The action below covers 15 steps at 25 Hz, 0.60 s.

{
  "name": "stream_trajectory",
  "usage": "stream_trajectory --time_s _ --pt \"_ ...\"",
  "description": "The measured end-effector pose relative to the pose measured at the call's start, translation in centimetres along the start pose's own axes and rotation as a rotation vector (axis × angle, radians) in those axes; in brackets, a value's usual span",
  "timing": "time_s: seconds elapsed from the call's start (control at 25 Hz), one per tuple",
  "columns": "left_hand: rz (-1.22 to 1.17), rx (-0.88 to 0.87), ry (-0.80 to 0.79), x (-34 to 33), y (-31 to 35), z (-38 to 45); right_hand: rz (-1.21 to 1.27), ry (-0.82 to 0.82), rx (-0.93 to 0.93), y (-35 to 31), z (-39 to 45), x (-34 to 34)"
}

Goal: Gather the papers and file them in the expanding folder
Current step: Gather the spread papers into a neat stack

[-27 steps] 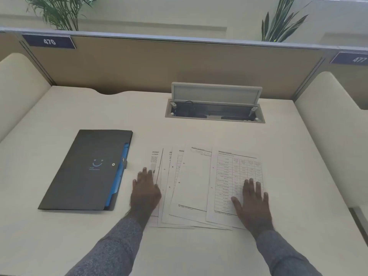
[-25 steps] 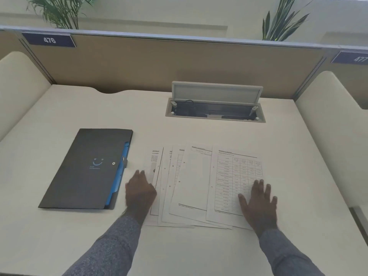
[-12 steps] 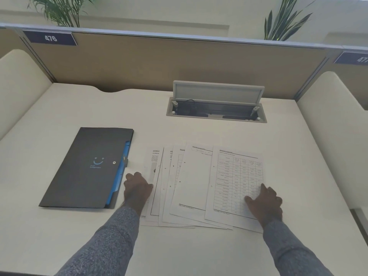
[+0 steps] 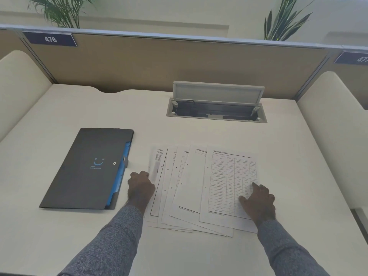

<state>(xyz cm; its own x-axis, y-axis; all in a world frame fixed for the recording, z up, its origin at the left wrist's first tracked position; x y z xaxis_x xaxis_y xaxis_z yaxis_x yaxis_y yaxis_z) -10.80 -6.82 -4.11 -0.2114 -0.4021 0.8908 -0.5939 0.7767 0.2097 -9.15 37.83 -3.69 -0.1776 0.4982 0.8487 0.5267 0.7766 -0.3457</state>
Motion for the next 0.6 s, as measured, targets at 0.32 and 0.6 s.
stream_trajectory --time_s 0.32,0.6 --pt "-0.429 0.032 -0.122 -1.7 0.5 -0.4 -0.002 -0.008 0.076 -1.3 -1.1 -1.0" --pt "-0.649 0.067 -0.040 -1.0 1.2 -1.1 0.020 -0.033 0.128 -3.0 -2.1 -2.5"
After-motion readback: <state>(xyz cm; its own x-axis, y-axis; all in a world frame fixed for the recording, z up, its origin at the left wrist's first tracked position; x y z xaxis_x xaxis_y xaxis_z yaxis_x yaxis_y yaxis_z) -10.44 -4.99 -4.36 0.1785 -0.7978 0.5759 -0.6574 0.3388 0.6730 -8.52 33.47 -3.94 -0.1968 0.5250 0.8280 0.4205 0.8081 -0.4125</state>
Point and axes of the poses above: each hand's wrist, its own z-axis towards the middle knuckle, its own x-axis out of the back of the hand, y = z × x, the point moved 10 cm from there along z, towards the middle knuckle, and after that the axes turned 9 degrees about z, right-handed, at the moved point
